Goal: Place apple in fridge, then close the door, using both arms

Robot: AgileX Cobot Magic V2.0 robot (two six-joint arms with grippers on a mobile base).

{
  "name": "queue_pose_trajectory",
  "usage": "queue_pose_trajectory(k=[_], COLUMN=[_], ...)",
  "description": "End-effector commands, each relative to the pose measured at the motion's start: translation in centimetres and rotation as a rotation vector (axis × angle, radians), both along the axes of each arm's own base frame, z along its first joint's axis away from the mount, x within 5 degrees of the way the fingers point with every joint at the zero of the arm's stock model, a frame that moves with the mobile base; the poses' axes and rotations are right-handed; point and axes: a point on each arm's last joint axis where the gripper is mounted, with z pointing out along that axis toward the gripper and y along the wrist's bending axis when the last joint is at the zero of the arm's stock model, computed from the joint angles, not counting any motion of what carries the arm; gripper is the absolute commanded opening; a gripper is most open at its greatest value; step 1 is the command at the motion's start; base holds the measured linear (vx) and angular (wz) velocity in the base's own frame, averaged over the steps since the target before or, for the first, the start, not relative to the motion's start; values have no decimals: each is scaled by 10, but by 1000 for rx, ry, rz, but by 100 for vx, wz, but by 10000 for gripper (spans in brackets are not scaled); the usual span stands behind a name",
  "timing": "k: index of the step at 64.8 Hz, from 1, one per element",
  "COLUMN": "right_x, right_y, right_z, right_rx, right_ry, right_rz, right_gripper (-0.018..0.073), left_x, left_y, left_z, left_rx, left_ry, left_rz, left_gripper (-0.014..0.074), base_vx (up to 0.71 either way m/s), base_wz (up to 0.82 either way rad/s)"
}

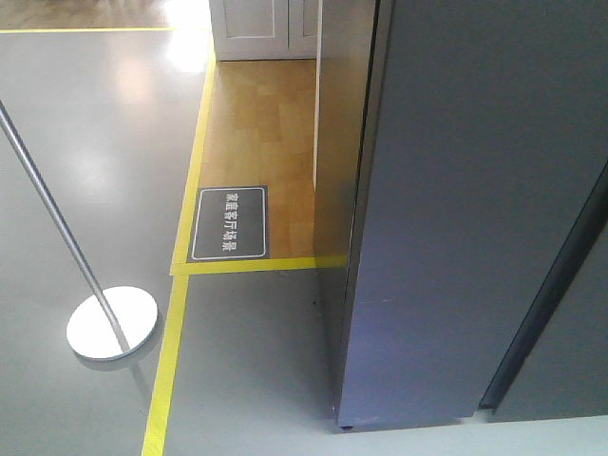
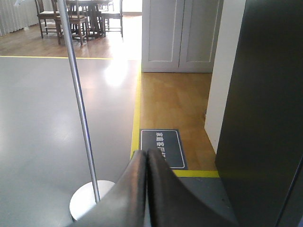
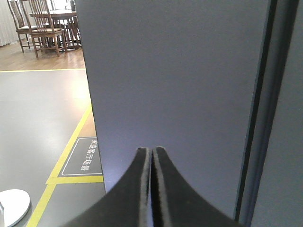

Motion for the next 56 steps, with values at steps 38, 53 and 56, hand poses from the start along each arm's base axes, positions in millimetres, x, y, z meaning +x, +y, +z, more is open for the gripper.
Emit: queue_pose_trajectory(k=[38,53,56], right_x=[-1,-1,-1], right_y=[-1,-1,-1], right_z=[8,8,8], right_rx=[-14,-14,-14], right_ry=[-84,-84,-84], right_rz=[-16,-16,-16], right_gripper=[-3,-3,-3], left_x=[-1,-1,-1], left_y=[1,1,1], left_z=[13,13,13], left_rx=[-7,-7,-7], left_ry=[-102,-102,-102], left_rz=[11,11,11], left_gripper=[-6,-6,-6], base_vx=[0,0,0], base_wz=[0,0,0])
